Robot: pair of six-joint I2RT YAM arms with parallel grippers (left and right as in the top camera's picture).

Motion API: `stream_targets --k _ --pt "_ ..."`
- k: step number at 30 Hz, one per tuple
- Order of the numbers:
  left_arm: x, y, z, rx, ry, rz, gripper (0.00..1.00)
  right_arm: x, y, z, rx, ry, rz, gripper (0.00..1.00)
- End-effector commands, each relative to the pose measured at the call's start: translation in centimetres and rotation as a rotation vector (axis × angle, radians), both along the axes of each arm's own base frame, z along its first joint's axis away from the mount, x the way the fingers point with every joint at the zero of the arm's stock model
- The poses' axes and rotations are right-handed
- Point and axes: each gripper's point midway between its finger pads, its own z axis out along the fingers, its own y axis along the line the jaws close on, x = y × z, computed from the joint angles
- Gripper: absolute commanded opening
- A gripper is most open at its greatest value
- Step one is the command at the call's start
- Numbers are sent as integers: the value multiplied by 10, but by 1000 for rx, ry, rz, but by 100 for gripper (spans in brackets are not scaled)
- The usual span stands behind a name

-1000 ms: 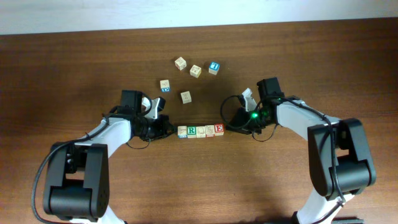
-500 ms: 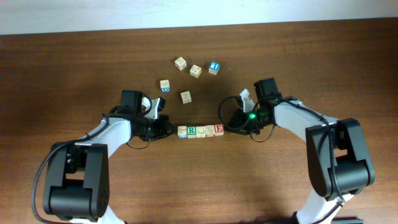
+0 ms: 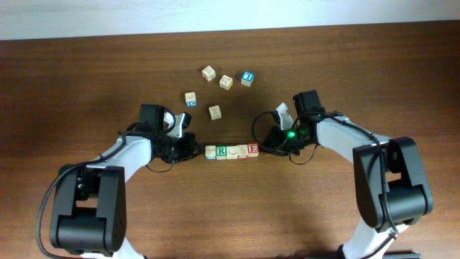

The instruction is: Rotate 5 blocks

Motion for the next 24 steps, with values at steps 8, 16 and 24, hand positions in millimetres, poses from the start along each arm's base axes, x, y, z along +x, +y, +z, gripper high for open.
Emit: stream_targets --k 8,16,24 --pt "-1 1 -5 6 14 9 0 -7 16 2 42 -6 51 4" --pt "-1 1 -5 6 14 9 0 -8 20 3 44 6 47 4" --pt "-1 1 -5 6 14 9 0 -8 20 3 44 15 39 4"
